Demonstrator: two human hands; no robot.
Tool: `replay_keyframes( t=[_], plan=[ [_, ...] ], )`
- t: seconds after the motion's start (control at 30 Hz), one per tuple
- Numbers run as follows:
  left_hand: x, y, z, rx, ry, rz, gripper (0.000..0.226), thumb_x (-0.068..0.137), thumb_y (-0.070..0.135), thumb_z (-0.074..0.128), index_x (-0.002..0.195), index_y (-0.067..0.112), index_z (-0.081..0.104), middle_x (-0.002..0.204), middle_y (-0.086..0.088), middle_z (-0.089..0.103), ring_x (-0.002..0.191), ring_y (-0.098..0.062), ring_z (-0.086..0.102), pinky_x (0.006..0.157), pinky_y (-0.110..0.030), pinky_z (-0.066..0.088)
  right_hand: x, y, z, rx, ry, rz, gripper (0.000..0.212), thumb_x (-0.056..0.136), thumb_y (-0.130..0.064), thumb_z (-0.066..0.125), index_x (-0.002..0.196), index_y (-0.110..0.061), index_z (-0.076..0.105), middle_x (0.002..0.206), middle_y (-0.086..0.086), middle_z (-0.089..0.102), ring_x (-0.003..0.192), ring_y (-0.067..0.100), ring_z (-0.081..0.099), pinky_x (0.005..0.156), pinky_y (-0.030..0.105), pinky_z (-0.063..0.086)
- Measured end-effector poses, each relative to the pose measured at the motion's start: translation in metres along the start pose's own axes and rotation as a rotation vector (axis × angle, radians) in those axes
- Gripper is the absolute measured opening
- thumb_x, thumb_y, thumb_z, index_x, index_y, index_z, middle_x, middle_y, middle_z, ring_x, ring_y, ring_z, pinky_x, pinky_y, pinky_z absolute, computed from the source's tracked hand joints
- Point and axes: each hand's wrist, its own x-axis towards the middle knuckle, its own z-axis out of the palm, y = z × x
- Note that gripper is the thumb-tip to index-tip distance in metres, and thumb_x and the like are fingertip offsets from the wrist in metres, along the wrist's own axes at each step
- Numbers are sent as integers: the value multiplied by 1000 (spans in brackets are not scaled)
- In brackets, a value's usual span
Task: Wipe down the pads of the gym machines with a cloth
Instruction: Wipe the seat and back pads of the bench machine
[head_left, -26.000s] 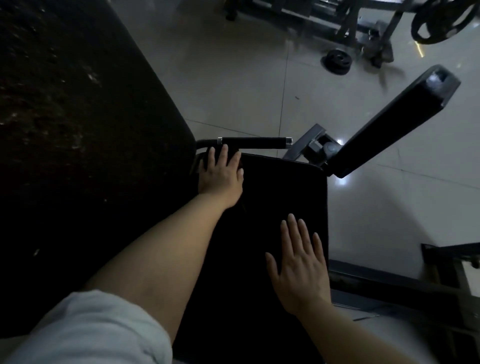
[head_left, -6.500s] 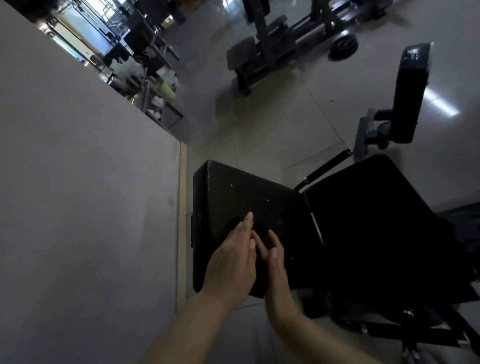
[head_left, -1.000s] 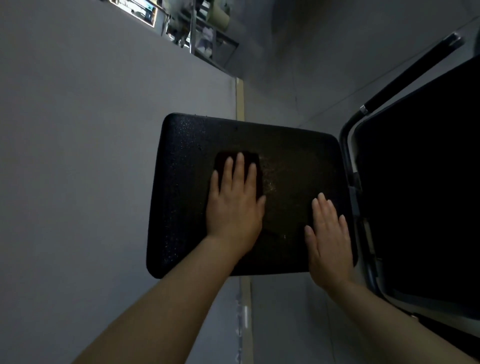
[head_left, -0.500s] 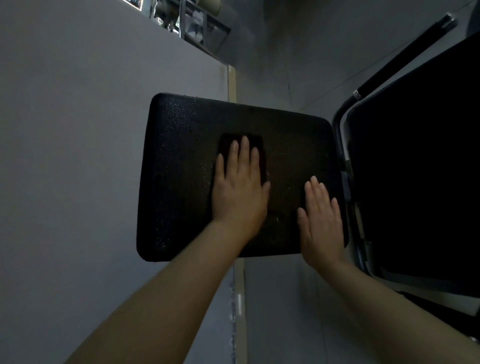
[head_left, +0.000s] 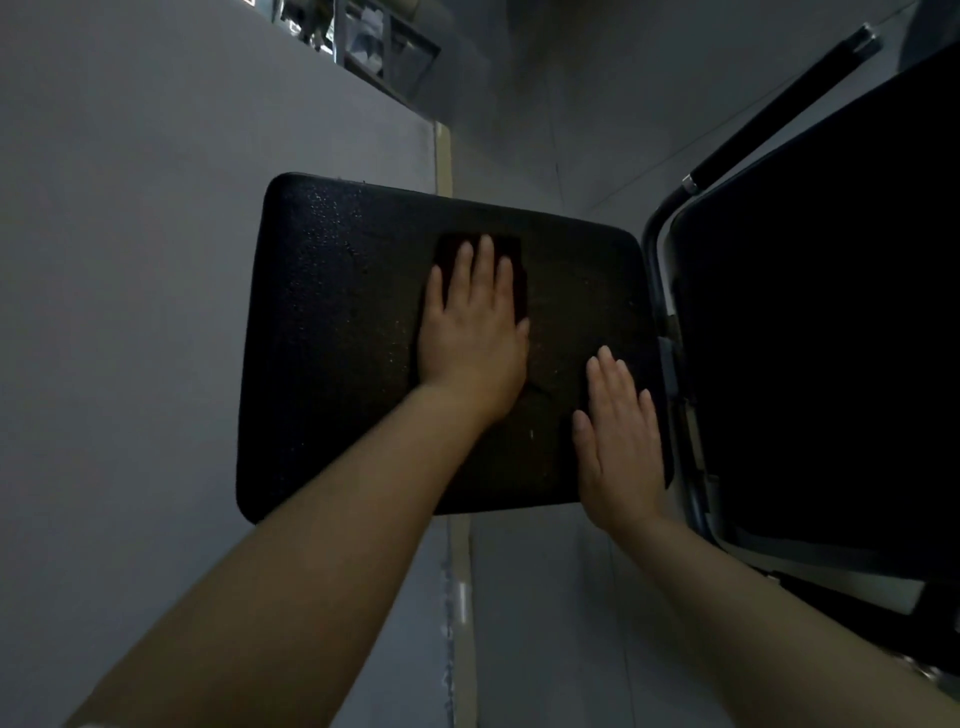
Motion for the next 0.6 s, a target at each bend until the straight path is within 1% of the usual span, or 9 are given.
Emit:
replay_keyframes(
  t=[0.1, 0.17, 0.27, 0.33, 0.37, 0.47, 0.5, 0.53, 0.6],
  plan=[
    [27, -5, -7, -6, -11, -33, 63, 101, 42, 20, 150, 13, -7, 157, -12, -18, 145, -27, -15, 116, -47, -4, -1, 1, 1, 24, 10, -4, 58, 96, -43, 10, 149, -17, 12, 157, -7, 6, 145, 6, 0, 117, 28, -4],
    [20, -5, -7, 5, -9, -34, 64, 101, 42, 20, 149, 12, -10, 156, -12, -20, 144, -27, -17, 117, -47, -4, -2, 2, 2, 28, 16, 0, 58, 96, -43, 9, 149, -18, 12, 157, -8, 6, 144, 5, 0, 117, 27, -5],
    [-26, -8, 2, 2, 3, -18, 66, 100, 44, 15, 146, 10, -17, 154, -14, -25, 144, -28, -19, 115, -47, -6, -1, 2, 3, 19, 28, 3, 58, 97, -42, 10, 149, -17, 14, 157, -7, 8, 144, 5, 1, 117, 26, -4],
    [-70, -11, 13, -32, 24, 22, 66, 98, 44, 13, 145, 8, -16, 155, -16, -22, 145, -30, -14, 114, -47, -7, -1, 2, 3, 15, 24, 4, 58, 97, -42, 10, 149, -17, 14, 157, -6, 9, 144, 5, 1, 117, 26, -5],
    [-91, -13, 17, -62, 27, 44, 65, 97, 43, 14, 147, 6, -8, 156, -17, -15, 146, -31, -7, 114, -47, -5, -1, 2, 3, 10, 21, 6, 58, 97, -42, 10, 149, -17, 14, 158, -6, 9, 144, 5, 1, 117, 26, -5],
    [-123, -18, 28, -118, 8, 126, 64, 93, 39, 23, 145, 3, 25, 155, -19, 19, 143, -33, 19, 113, -50, 10, -2, 0, 3, -7, 20, 12, 57, 98, -43, 10, 149, -18, 13, 158, -7, 8, 144, 2, -2, 117, 26, -5],
    [-121, -19, 28, -105, 12, 126, 64, 91, 40, 24, 144, 3, 28, 154, -19, 22, 142, -33, 22, 112, -49, 11, -2, 0, 3, -10, 20, 16, 57, 98, -43, 10, 149, -19, 13, 157, -7, 7, 144, 2, -2, 117, 26, -5],
    [-114, -19, 25, -98, 1, 115, 63, 93, 39, 23, 144, 4, 26, 155, -18, 19, 142, -33, 20, 113, -49, 10, -2, 0, 3, -8, 18, 17, 57, 98, -43, 10, 149, -19, 12, 157, -8, 7, 144, 1, -3, 117, 26, -5],
    [-88, -17, 16, -66, 3, 80, 61, 98, 40, 19, 147, 6, 4, 157, -17, -2, 146, -31, 3, 115, -47, 1, -2, 0, 2, 6, 20, 12, 56, 98, -43, 10, 149, -20, 13, 157, -8, 8, 144, 1, -2, 117, 26, -4]
  ],
)
